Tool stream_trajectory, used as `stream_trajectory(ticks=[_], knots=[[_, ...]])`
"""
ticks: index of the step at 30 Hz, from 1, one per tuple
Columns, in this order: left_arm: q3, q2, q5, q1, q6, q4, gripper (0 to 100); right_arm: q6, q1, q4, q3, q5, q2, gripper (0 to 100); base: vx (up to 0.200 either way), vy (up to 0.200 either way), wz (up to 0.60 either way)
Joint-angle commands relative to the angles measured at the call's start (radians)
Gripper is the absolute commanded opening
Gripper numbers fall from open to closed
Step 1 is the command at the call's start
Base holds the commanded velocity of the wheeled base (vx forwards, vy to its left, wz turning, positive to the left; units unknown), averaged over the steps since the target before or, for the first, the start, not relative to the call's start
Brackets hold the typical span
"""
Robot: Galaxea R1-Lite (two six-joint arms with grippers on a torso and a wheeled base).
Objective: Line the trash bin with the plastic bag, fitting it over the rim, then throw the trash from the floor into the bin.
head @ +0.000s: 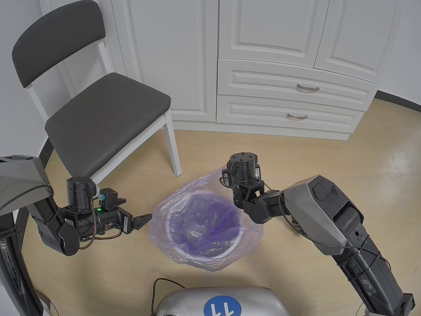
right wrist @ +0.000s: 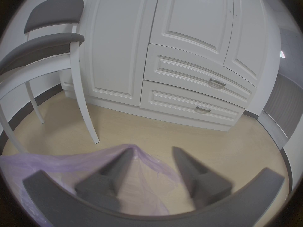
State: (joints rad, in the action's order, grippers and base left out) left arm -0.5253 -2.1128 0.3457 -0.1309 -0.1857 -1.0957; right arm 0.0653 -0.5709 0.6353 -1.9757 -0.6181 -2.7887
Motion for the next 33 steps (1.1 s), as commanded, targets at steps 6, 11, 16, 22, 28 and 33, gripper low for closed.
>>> stream_trajectory(ticks=[6,11,16,22,28,33], knots=[[0.007,-0.004,0.001,-0.001,0.002,-0.01,100,0.008,-0.011,-0.009,0.256,0.021,0.17,100,0.0,0.0,0.0],[0.008,0.002,0.006,-0.003,0.009,-0.01,100,0.024,-0.021,0.0,0.592,0.13,0.417,100,0.0,0.0,0.0],[-0.007,0.002,0.007,-0.041,0.097,-0.01,100,-0.121,-0.029,0.007,0.753,0.126,0.494,100,0.0,0.0,0.0],[-0.101,-0.015,-0.004,-0.113,0.377,0.019,100,-0.384,-0.017,0.006,0.808,0.133,0.448,100,0.0,0.0,0.0],[-0.182,-0.053,-0.068,-0.133,0.405,0.18,100,-0.539,0.002,-0.011,0.775,0.222,0.376,100,0.0,0.0,0.0],[-0.252,-0.116,-0.163,-0.159,0.422,0.254,100,-0.573,0.003,-0.016,0.724,0.242,0.325,100,0.0,0.0,0.0]])
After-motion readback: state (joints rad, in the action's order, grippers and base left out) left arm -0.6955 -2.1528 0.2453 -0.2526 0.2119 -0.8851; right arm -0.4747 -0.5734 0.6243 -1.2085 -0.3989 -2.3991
